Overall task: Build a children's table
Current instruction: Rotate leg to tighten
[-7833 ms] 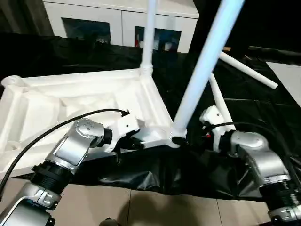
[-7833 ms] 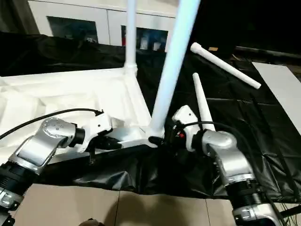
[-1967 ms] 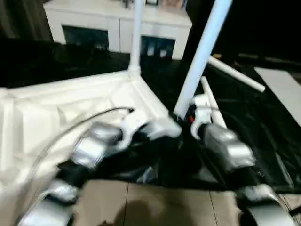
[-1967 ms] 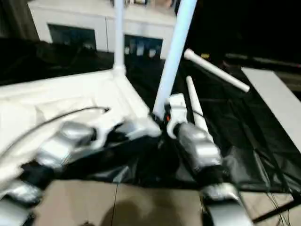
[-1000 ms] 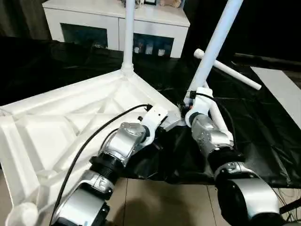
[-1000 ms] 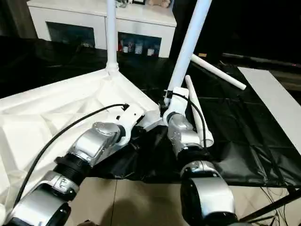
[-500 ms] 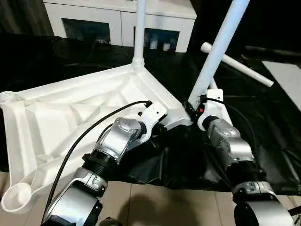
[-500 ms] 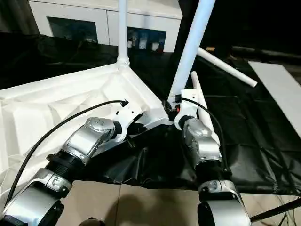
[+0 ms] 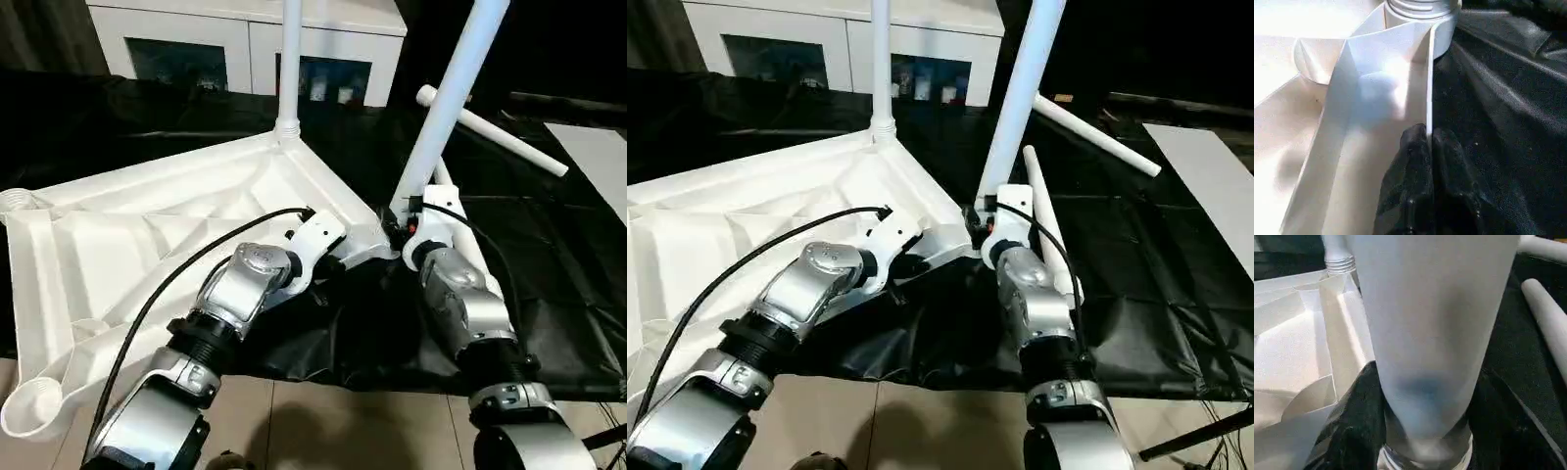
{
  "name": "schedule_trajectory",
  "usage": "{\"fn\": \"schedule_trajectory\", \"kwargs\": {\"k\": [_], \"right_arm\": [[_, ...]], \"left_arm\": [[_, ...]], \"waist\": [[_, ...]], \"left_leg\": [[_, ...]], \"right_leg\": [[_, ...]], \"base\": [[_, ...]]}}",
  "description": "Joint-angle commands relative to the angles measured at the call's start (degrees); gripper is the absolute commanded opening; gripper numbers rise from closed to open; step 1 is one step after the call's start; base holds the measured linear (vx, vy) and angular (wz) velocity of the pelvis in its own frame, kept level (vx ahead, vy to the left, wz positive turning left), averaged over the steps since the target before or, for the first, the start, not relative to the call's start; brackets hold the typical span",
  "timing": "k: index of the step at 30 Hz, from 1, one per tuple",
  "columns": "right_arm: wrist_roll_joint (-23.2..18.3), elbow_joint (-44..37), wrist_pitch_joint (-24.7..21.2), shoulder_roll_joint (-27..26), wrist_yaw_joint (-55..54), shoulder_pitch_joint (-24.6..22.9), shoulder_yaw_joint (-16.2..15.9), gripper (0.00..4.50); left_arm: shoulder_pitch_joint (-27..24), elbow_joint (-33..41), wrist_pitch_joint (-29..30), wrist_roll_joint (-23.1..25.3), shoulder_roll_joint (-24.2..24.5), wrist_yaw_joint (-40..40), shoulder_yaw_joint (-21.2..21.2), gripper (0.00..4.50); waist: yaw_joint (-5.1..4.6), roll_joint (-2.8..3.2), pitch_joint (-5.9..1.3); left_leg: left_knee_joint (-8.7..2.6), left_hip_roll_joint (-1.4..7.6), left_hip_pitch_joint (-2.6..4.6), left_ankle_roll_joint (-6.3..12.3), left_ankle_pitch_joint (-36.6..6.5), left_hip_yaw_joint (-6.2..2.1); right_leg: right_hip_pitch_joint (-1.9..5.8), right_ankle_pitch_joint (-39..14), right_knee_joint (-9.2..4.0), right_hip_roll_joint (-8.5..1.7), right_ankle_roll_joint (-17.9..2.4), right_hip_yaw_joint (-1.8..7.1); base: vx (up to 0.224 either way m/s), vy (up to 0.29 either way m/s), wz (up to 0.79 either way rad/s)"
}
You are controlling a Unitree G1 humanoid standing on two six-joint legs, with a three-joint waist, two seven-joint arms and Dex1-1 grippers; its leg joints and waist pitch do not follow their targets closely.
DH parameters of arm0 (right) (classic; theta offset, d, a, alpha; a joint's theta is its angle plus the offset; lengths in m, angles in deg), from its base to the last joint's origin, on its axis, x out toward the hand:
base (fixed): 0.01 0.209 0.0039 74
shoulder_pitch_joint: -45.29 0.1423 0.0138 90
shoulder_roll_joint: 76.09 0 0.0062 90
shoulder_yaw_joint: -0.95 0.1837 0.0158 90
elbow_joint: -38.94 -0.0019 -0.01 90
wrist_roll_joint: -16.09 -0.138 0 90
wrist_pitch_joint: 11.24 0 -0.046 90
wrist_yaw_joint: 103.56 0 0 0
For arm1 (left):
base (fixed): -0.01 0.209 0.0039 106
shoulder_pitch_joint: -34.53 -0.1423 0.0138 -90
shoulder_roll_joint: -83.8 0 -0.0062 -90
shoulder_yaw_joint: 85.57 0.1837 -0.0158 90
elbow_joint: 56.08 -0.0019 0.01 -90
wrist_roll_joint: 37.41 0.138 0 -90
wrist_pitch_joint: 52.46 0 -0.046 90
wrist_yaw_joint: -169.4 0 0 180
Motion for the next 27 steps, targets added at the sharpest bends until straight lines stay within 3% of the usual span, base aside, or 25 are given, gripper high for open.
{"fn": "schedule_trajectory", "kwargs": {"k": [1,9,15,22,24,25,27], "right_arm": [[-1.55,0.04,-1.24,0.33,4.80,-2.31,-1.45,2.66],[-1.12,-0.16,-0.01,6.10,16.77,-3.56,-4.26,2.76],[-0.09,0.24,1.53,6.72,16.25,-3.60,-4.20,3.37],[-0.35,-1.12,1.64,7.39,18.44,-4.64,-5.18,3.99],[-0.92,-2.05,1.35,7.40,18.75,-5.09,-4.66,4.07],[-1.61,-2.62,0.91,7.43,19.15,-5.38,-4.20,4.33],[-1.99,-3.04,0.72,7.68,19.44,-5.69,-3.88,4.33]], "left_arm": [[0.14,2.27,-3.43,-0.14,2.01,0.22,-1.54,0.00],[-3.33,8.15,-5.94,-2.67,8.29,11.52,0.04,0.00],[-2.98,7.40,-5.52,-1.81,9.05,10.36,-0.38,0.00],[-3.24,7.91,-5.60,-2.18,9.71,11.20,-0.44,0.00],[-3.28,7.96,-5.63,-2.22,9.71,11.06,-0.53,0.00],[-3.28,7.95,-5.66,-2.21,9.70,10.89,-0.62,0.00],[-3.29,7.98,-5.66,-2.23,9.74,10.87,-0.69,0.00]], "waist": [[-0.07,-0.03,-3.92],[-0.70,0.17,-3.91],[-0.79,0.04,-3.89],[-0.64,-0.15,-3.98],[-0.64,-0.18,-3.98],[-0.60,-0.30,-4.00],[-0.58,-0.24,-3.99]], "left_leg": [[-3.79,1.22,1.16,0.51,-9.94,-0.37],[-3.66,1.36,1.13,1.68,-9.76,-0.33],[-3.60,1.42,1.34,1.12,-9.19,-0.19],[-3.35,1.30,1.31,2.04,-8.16,-0.06],[-3.33,1.30,1.29,2.16,-7.89,-0.05],[-3.27,1.27,1.27,2.35,-7.75,-0.03],[-3.27,1.31,1.30,2.55,-7.72,-0.05]], "right_leg": [[2.64,-5.44,-3.11,-2.70,-10.08,2.14],[2.76,-5.26,-2.90,-2.73,-11.89,2.13],[2.58,-4.82,-2.70,-2.65,-13.03,2.19],[2.69,-4.02,-2.56,-2.66,-13.16,2.26],[2.69,-3.66,-2.53,-2.63,-13.22,2.27],[2.74,-3.52,-2.48,-2.65,-13.28,2.27],[2.71,-3.62,-2.49,-2.68,-13.29,2.27]], "base": [[0.000,0.000,0.00],[0.000,0.000,0.00],[0.000,0.000,0.00],[0.000,0.000,0.00],[0.000,0.000,0.00],[0.000,0.000,0.00],[0.000,0.000,0.00]]}}
